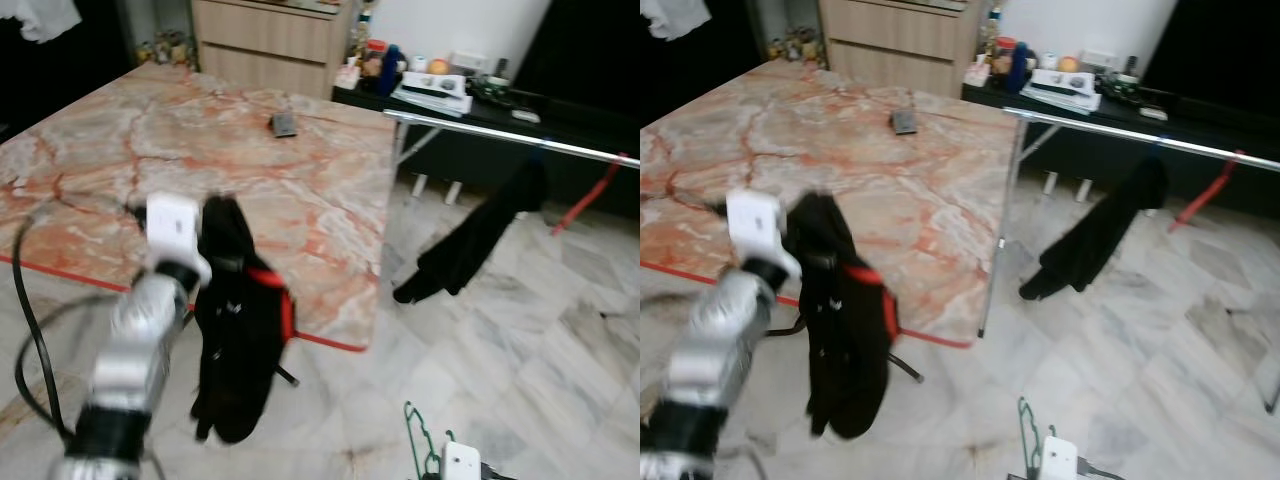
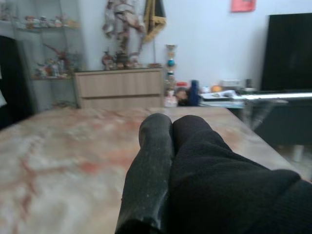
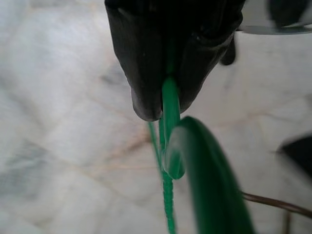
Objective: Hang hanger
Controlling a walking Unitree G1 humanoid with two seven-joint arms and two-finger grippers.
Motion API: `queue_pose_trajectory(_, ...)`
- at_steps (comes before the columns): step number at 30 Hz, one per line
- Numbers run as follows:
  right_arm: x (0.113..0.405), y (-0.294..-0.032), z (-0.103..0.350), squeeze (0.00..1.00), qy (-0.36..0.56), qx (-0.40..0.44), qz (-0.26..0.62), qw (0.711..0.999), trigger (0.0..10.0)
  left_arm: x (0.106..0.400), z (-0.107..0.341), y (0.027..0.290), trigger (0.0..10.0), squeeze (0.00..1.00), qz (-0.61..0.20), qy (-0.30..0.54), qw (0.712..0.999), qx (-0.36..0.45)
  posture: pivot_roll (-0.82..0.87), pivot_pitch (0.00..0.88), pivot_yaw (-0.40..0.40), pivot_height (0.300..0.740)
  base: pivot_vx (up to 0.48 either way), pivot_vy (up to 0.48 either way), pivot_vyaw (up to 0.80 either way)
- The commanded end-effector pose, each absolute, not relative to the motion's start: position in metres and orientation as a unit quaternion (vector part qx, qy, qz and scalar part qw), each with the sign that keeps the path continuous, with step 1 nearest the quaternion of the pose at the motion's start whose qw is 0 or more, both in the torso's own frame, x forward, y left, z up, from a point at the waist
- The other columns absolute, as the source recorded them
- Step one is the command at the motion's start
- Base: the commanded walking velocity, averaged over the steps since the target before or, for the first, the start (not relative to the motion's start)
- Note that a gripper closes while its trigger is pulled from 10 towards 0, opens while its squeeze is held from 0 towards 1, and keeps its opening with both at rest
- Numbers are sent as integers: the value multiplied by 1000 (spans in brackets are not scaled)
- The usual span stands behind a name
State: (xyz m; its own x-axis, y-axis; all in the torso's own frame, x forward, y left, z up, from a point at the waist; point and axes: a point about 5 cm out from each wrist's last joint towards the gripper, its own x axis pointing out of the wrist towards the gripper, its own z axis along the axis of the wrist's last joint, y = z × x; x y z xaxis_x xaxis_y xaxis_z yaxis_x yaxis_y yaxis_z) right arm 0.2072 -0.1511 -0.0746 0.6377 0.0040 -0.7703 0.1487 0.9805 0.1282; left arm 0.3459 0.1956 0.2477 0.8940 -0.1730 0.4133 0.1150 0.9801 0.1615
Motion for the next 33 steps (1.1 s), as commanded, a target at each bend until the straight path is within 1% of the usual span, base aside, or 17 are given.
queue_pose_trajectory(1,200,-161,-78,0,434,91,-56,894,10000,347,275,178,10000,0,-108,-267,955,68,116,73,-69,740,315,0,0)
queue_pose_trajectory(3,201,-161,-78,0,434,92,-56,895,10000,358,302,170,10000,0,-129,-289,947,62,119,69,-67,740,319,0,0)
queue_pose_trajectory(4,201,-161,-78,0,434,92,-56,895,10000,358,302,170,10000,0,-129,-289,947,62,119,69,-67,740,319,0,0)
queue_pose_trajectory(6,201,-161,-78,0,433,93,-56,895,10000,370,323,163,10000,0,-140,-300,940,83,123,66,-64,740,328,0,0)
queue_pose_trajectory(8,201,-161,-78,0,433,93,-56,895,10000,373,329,161,10000,0,-144,-303,938,87,123,66,-64,740,326,0,0)
queue_pose_trajectory(9,201,-160,-78,0,433,93,-57,895,10000,380,347,152,10000,0,-157,-314,932,95,127,63,-62,740,326,0,0)
queue_pose_trajectory(10,201,-160,-78,0,433,93,-57,895,10000,380,347,152,10000,0,-157,-314,932,95,127,63,-62,740,326,0,0)
queue_pose_trajectory(11,201,-161,-78,0,433,93,-58,895,10000,386,362,144,10000,0,-161,-320,928,102,126,61,-59,740,326,0,0)
queue_pose_trajectory(18,201,-161,-78,0,434,92,-59,894,10000,389,367,134,10000,0,-169,-324,925,107,127,61,-60,740,326,0,0)
queue_pose_trajectory(20,201,-161,-78,0,436,89,-57,894,10000,393,349,135,10000,0,-170,-303,932,104,127,63,-61,740,307,0,0)
queue_pose_trajectory(22,201,-161,-78,0,436,89,-57,894,10000,393,348,135,10000,0,-172,-301,932,101,127,63,-61,740,292,0,0)
queue_pose_trajectory(23,200,-161,-78,0,436,89,-57,894,10000,393,326,135,10000,0,-193,-271,939,94,126,70,-62,740,0,0,0)
queue_pose_trajectory(26,199,-161,-79,0,438,88,-57,893,10000,388,290,142,10000,0,-191,-225,950,104,129,77,-61,740,0,0,0)
queue_pose_trajectory(28,199,-161,-79,0,439,87,-56,892,10000,380,263,146,10000,0,-200,-195,957,78,124,85,-60,740,0,0,0)
queue_pose_trajectory(30,198,-161,-79,0,441,86,-55,892,10000,372,245,147,10000,0,-209,-168,960,81,123,91,-59,740,0,0,0)
queue_pose_trajectory(31,198,-161,-79,0,441,86,-55,892,10000,372,245,147,10000,0,-209,-168,960,81,123,91,-59,740,0,0,0)
queue_pose_trajectory(33,198,-161,-80,0,442,86,-55,891,10000,363,225,145,10000,0,-229,-134,961,81,122,94,-58,740,0,0,0)
